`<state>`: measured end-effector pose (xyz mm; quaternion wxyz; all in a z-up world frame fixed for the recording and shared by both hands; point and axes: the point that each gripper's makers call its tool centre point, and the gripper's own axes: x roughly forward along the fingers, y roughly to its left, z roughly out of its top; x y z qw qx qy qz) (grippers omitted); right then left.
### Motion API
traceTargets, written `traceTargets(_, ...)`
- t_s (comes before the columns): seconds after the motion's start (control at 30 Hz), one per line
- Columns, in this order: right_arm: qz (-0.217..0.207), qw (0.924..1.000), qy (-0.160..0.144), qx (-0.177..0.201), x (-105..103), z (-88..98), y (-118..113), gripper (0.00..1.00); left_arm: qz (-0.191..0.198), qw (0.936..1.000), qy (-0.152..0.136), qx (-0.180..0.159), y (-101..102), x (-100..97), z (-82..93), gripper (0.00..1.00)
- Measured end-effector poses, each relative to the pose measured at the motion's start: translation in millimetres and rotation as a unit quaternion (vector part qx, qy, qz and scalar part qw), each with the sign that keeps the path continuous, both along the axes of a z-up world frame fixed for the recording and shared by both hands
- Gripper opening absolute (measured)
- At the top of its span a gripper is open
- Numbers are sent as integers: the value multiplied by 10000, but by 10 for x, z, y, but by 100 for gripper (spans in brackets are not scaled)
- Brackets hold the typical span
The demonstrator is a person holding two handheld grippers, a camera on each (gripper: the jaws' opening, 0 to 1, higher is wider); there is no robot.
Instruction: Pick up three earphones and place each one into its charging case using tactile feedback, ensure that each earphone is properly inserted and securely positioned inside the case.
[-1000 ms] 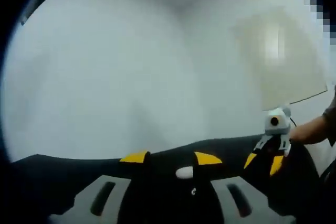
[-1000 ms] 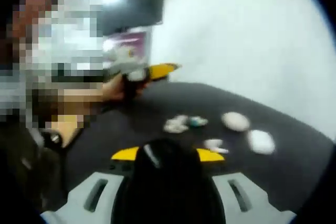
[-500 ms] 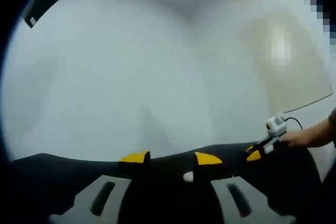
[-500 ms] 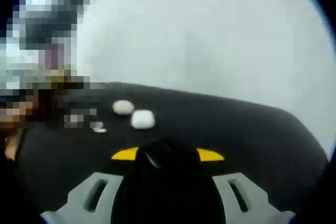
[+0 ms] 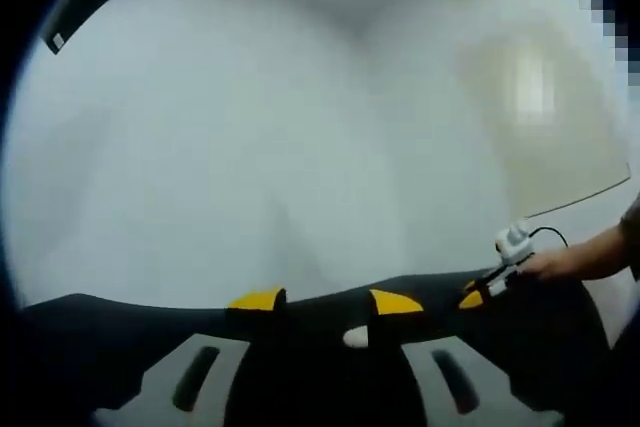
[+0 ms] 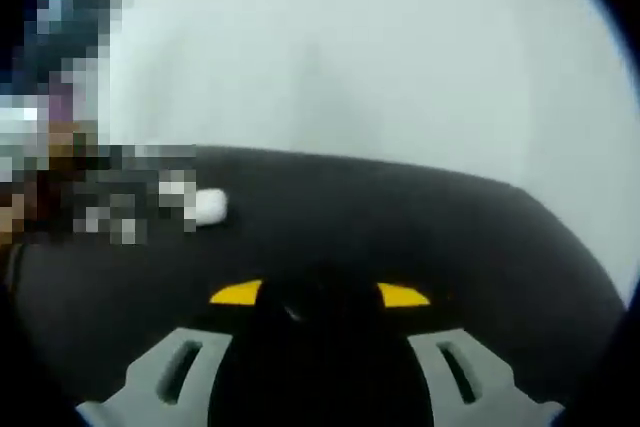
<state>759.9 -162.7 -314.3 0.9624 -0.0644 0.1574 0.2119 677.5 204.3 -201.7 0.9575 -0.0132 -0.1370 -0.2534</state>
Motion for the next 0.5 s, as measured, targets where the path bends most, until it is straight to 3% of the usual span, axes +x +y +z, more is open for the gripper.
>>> traceTargets(0.03,-220,9995,-183,141,14,110,-20,60,-5,10000,6,17,-7,0,-4,30)
traceTargets(0.1,-329,9968,-688,233,28,352,4,59,7,10000,30,65,-14,6,-17,30)
traceTargets(0.17,-107,9957,-871,308,13,507,171,54,-11,10000,10,73,-24,3,-10,30)
traceTargets(0.3,598,9957,-700,86,-6,525,659,45,-3,9999,29,105,-27,23,-17,29)
traceTargets(0.4,996,9934,-513,-253,62,367,1004,36,24,9998,69,169,-24,43,-41,29)
traceTargets(0.5,1224,9915,-335,-273,56,236,1284,37,35,9997,81,226,-30,42,-56,28)
